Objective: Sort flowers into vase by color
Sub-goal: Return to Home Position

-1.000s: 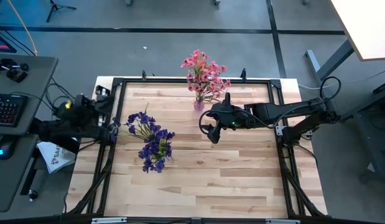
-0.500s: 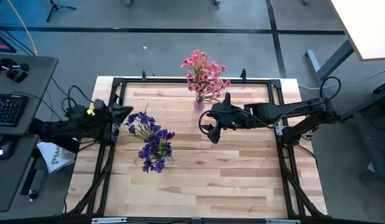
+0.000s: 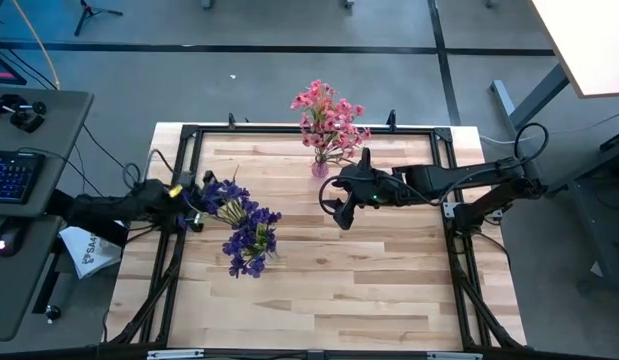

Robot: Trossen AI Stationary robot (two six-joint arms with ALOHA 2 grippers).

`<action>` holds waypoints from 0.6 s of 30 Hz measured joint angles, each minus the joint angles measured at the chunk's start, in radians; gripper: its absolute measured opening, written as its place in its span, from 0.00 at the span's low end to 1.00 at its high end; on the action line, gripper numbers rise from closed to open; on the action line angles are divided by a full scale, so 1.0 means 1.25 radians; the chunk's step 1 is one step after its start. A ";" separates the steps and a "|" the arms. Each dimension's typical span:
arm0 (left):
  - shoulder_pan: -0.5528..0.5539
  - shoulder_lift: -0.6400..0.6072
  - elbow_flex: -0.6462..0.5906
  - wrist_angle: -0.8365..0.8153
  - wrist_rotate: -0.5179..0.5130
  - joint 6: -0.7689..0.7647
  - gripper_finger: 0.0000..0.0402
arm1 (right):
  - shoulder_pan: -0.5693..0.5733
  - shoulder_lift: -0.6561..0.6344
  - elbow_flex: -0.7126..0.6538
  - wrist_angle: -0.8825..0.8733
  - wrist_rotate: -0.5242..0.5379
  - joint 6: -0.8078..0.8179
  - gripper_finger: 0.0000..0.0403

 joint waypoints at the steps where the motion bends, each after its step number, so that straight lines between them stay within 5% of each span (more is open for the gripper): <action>1: -0.003 0.000 -0.021 0.021 -0.007 -0.009 0.00 | 0.000 0.000 0.000 0.000 0.000 0.004 0.68; 18: -0.030 0.002 -0.022 -0.107 -0.011 -0.007 0.00 | 0.000 0.000 0.000 -0.075 -0.051 0.009 0.68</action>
